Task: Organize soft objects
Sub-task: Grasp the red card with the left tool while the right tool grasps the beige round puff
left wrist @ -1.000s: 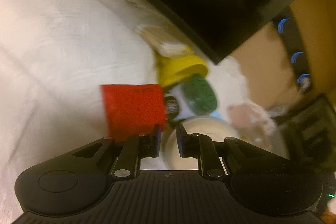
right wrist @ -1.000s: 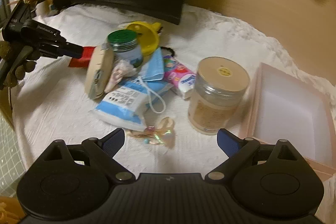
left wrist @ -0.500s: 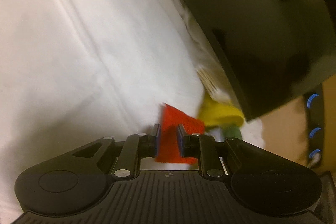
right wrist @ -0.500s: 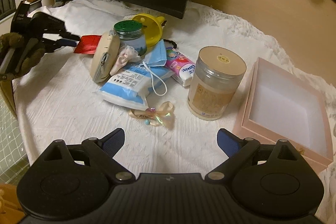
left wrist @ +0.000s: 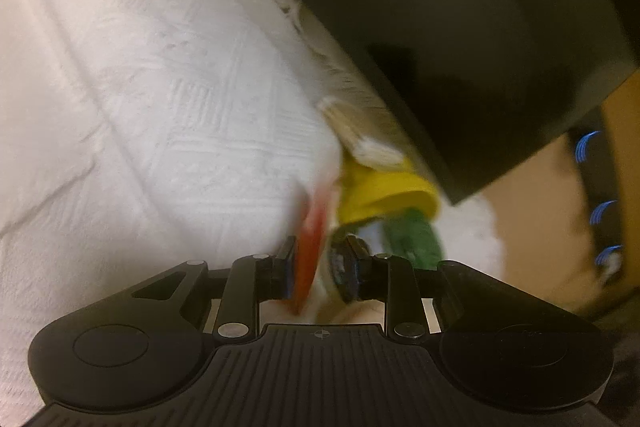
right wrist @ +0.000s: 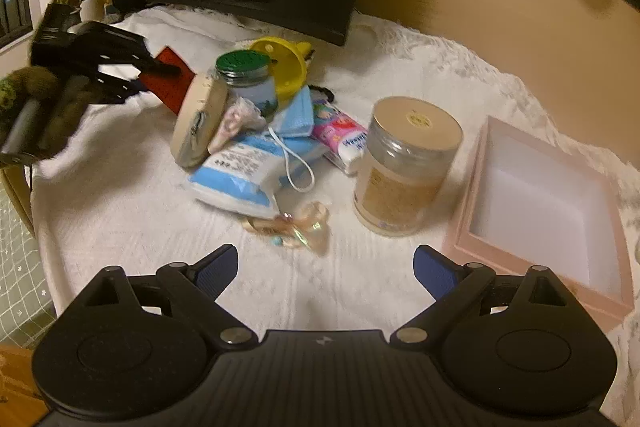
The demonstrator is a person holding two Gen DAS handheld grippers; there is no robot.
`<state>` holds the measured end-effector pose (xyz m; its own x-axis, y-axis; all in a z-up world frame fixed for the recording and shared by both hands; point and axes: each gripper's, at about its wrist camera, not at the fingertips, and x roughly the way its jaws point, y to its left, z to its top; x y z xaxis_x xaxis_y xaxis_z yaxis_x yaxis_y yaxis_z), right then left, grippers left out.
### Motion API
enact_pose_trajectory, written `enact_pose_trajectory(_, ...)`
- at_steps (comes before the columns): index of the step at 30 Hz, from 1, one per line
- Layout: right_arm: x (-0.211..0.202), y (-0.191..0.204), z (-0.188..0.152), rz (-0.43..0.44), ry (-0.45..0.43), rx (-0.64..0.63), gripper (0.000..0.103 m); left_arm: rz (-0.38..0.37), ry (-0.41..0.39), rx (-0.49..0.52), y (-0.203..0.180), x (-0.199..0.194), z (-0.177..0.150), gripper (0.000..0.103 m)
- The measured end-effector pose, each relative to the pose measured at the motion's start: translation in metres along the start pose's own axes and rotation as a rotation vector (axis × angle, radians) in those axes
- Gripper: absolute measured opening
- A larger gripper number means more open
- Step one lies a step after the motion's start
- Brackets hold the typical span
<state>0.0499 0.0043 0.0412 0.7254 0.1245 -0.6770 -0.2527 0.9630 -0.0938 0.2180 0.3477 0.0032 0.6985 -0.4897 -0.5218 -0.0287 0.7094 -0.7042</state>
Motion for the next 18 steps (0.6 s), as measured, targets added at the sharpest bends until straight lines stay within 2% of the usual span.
enact_pose_trajectory(1,0.001,0.002,0.004,0.006,-0.007,-0.007,0.093,0.025,0.007,0.006,-0.003,0.005,-0.001,0.021)
enact_pose_trajectory(5,0.001,0.017,0.027,0.032,-0.056,-0.060,0.090,0.087,0.059,-0.016,-0.007,0.017,-0.006,0.012)
enact_pose_trajectory(9,0.005,0.039,0.064,0.093,-0.125,-0.130,0.089,0.082,-0.030,-0.004,-0.002,0.005,-0.011,0.010)
enact_pose_trajectory(13,0.029,0.073,0.101,0.127,-0.188,-0.213,0.084,0.083,-0.084,0.080,-0.009,-0.001,-0.005,0.008)
enact_pose_trajectory(16,0.066,0.100,0.118,0.122,-0.160,-0.271,0.081,0.083,-0.104,0.150,-0.018,-0.004,-0.003,0.008)
enact_pose_trajectory(18,0.089,0.113,0.119,0.098,-0.124,-0.284,0.066,0.079,-0.112,0.147,-0.015,-0.012,-0.002,0.008)
